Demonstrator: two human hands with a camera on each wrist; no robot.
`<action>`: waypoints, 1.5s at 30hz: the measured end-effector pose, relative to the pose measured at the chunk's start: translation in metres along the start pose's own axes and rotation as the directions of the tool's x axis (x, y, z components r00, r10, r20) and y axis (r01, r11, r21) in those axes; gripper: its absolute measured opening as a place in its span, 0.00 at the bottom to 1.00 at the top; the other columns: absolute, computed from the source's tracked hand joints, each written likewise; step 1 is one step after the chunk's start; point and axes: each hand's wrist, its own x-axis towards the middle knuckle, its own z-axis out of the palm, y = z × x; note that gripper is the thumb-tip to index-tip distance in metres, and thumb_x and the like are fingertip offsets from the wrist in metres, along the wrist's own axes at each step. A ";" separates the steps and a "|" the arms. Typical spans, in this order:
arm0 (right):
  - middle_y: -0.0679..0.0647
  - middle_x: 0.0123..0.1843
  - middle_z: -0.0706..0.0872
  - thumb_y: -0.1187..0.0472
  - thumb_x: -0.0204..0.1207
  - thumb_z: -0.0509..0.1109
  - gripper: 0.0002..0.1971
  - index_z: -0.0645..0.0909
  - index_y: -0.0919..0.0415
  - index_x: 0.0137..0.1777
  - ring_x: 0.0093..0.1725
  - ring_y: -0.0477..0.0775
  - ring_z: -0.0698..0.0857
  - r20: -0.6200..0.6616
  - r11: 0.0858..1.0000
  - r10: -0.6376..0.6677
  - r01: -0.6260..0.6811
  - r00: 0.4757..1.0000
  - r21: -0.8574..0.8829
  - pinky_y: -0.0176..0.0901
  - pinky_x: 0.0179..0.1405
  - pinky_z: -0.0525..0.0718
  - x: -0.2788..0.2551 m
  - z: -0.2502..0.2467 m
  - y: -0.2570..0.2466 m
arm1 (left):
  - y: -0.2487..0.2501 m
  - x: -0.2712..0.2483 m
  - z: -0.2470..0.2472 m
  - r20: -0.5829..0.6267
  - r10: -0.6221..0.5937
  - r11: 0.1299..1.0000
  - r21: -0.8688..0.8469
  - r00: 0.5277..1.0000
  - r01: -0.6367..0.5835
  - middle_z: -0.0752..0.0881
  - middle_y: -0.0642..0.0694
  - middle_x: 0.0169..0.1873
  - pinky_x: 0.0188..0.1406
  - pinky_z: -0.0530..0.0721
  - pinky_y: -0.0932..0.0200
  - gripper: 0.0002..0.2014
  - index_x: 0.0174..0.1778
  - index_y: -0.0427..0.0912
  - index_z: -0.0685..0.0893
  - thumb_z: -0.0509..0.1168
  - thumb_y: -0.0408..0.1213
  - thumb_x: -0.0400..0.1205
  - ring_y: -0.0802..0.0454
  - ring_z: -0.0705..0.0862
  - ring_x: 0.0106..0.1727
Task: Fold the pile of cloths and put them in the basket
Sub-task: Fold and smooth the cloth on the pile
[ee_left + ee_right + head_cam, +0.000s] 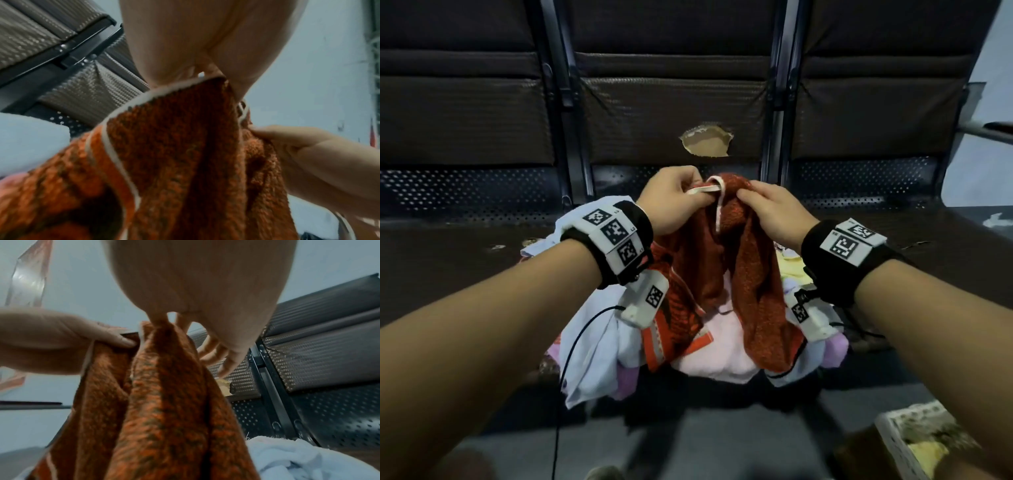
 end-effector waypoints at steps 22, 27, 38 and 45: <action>0.64 0.45 0.83 0.64 0.82 0.56 0.12 0.81 0.62 0.45 0.45 0.59 0.82 -0.184 0.925 0.287 -0.222 0.940 0.308 0.55 0.47 0.82 -0.012 0.016 0.018 | -0.018 -0.045 0.027 0.228 -0.051 0.928 0.372 0.972 -0.039 0.76 0.53 0.14 0.28 0.75 0.54 0.33 0.22 0.50 0.81 0.52 0.74 0.75 0.57 0.75 0.19; 0.68 0.44 0.81 0.65 0.83 0.56 0.16 0.81 0.79 0.50 0.45 0.61 0.80 -0.141 0.908 0.273 -0.207 0.952 0.364 0.53 0.48 0.79 -0.016 0.023 0.011 | -0.018 -0.042 0.031 0.006 -0.054 0.974 0.221 0.999 0.051 0.86 0.57 0.41 0.37 0.83 0.57 0.25 0.51 0.54 0.72 0.69 0.66 0.68 0.59 0.86 0.37; 0.50 0.31 0.88 0.40 0.74 0.77 0.19 0.82 0.55 0.46 0.29 0.46 0.81 -0.037 0.994 -0.019 0.015 0.999 -0.110 0.41 0.32 0.79 -0.032 0.014 0.011 | -0.002 -0.053 0.054 0.097 0.025 0.995 0.096 0.995 -0.034 0.89 0.48 0.42 0.48 0.85 0.49 0.12 0.52 0.43 0.81 0.72 0.41 0.77 0.50 0.87 0.43; 0.47 0.40 0.89 0.53 0.77 0.76 0.06 0.89 0.54 0.50 0.41 0.46 0.86 0.025 0.910 -0.086 0.089 0.996 -0.405 0.43 0.47 0.82 -0.033 -0.007 0.016 | -0.002 -0.034 0.034 -0.062 0.171 0.880 0.458 0.983 -0.124 0.92 0.47 0.42 0.47 0.80 0.56 0.11 0.48 0.49 0.92 0.65 0.35 0.78 0.45 0.87 0.47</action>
